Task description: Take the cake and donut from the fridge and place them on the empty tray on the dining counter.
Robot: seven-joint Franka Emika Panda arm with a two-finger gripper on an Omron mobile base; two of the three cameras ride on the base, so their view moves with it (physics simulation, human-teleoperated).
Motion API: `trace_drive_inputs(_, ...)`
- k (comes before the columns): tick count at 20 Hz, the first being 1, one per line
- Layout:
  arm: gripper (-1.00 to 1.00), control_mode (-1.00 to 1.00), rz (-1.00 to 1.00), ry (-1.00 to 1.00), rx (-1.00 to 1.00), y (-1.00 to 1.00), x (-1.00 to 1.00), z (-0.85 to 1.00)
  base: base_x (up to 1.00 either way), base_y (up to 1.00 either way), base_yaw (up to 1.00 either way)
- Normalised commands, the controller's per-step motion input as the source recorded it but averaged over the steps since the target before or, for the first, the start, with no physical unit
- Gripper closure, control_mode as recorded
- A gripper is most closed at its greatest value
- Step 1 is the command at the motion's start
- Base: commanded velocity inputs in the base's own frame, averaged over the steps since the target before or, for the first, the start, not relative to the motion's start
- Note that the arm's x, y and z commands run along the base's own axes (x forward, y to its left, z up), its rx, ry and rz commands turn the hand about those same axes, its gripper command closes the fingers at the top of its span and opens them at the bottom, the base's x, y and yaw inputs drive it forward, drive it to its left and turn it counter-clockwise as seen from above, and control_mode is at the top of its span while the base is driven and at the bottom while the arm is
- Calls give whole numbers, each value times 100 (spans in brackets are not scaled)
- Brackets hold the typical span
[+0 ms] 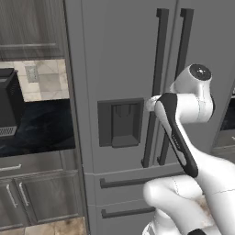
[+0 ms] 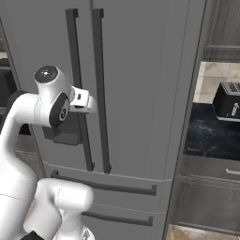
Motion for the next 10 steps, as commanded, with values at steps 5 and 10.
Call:
trace_drive_inputs(5, -100, -100, 0, -45, 0, 0, -1, 6, 0, 0, 0)
trace_drive_inputs(10, -100, 100, 0, -8, 0, 0, -3, 8, -30, -7, 0)
